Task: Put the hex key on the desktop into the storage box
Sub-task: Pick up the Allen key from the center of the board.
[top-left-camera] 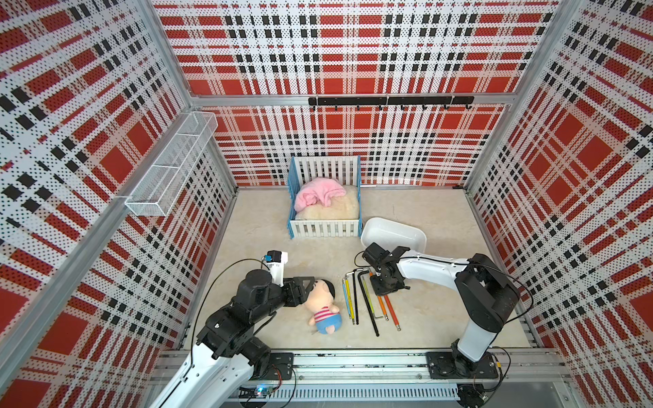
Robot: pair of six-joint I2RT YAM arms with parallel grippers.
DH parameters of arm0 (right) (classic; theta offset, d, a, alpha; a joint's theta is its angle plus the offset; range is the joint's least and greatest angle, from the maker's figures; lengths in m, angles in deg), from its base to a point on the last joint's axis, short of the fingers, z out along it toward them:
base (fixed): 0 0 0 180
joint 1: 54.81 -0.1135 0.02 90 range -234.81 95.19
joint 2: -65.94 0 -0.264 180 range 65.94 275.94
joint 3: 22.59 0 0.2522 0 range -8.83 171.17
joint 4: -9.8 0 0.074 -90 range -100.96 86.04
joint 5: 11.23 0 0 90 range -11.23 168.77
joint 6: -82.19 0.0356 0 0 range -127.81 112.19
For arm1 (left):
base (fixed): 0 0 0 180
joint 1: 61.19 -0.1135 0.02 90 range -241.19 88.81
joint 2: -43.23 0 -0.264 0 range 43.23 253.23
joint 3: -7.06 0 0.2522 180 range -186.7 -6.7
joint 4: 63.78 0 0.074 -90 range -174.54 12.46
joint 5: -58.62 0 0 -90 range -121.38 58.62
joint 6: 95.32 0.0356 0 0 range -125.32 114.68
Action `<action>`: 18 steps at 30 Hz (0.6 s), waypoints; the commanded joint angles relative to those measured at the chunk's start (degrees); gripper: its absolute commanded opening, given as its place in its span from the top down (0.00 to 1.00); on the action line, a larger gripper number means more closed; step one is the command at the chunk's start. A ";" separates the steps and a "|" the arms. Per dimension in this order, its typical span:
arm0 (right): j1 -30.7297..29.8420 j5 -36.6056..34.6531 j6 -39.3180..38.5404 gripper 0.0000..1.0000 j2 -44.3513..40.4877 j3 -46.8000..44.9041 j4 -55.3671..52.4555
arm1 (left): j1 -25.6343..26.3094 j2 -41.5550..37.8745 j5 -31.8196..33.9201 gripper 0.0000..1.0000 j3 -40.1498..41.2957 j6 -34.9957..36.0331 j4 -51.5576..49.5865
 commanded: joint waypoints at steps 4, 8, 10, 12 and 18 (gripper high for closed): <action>0.32 -2.39 -1.17 1.00 -1.95 0.73 -2.01 | -0.74 -0.46 -1.29 0.32 0.75 1.25 -0.06; 0.31 -2.12 -1.66 1.00 -3.68 1.40 -3.76 | -1.95 -0.37 -2.33 0.32 0.92 1.81 0.25; 0.31 -2.03 -2.00 1.00 -4.72 1.82 -4.63 | -2.90 -0.29 -3.13 0.32 1.00 2.17 0.41; 0.29 -1.62 -2.41 1.00 -5.58 2.42 -5.35 | -3.46 -0.13 -3.51 0.32 1.01 2.31 0.43; 0.30 0.66 -3.99 1.00 -9.36 3.78 -6.84 | -3.52 -0.32 -3.40 0.32 1.10 2.15 0.51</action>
